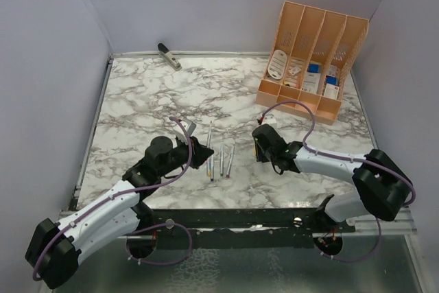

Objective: Insert the pens into the pen caps

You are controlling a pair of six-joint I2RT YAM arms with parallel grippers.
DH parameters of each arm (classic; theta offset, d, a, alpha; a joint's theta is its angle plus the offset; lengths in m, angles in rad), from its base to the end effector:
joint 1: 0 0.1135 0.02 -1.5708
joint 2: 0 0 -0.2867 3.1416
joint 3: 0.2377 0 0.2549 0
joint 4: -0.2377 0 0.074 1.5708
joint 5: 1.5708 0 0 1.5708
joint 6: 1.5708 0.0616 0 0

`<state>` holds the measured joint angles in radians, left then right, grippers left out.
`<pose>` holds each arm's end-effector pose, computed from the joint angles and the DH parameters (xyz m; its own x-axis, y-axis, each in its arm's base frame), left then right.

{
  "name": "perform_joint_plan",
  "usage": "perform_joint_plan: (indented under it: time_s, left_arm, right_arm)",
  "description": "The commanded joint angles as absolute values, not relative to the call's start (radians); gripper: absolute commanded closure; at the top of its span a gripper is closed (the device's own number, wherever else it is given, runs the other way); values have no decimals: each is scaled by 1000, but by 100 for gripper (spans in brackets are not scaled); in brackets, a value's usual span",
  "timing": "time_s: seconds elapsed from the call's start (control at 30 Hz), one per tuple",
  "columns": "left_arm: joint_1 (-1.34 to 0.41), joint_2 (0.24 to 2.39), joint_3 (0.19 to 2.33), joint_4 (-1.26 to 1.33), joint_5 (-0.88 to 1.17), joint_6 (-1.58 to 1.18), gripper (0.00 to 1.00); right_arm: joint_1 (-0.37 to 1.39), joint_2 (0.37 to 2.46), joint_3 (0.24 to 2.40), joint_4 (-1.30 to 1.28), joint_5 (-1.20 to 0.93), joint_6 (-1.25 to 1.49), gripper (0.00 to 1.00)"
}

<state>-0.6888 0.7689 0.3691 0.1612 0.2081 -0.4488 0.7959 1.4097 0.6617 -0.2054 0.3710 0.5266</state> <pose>0.1432 -0.1344 0.2400 -0.5015 -0.1370 -0.8543 0.6208 0.6308 -0.4656 0.2066 0.1791 0.1648 -0.7541 -0.1006 -0.6491 -0.1620 0.9862 0.0354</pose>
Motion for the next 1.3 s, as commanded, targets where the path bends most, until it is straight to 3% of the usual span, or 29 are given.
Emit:
perform_joint_plan:
  time_s: [0.0, 0.43, 1.1, 1.27]
  left_arm:
    - [-689, 753, 358, 202, 219, -433, 100]
    - [-688, 753, 358, 212, 215, -433, 100]
    - [-688, 747, 369, 187, 176, -430, 100]
    - [-689, 756, 376, 184, 183, -424, 100]
  right_arm:
    - [776, 1435, 673, -156, 332, 523, 72]
    - [750, 1486, 684, -138, 312, 514, 77]
    - [747, 1553, 695, -176, 274, 523, 98]
    - [746, 1550, 716, -188, 261, 513, 99]
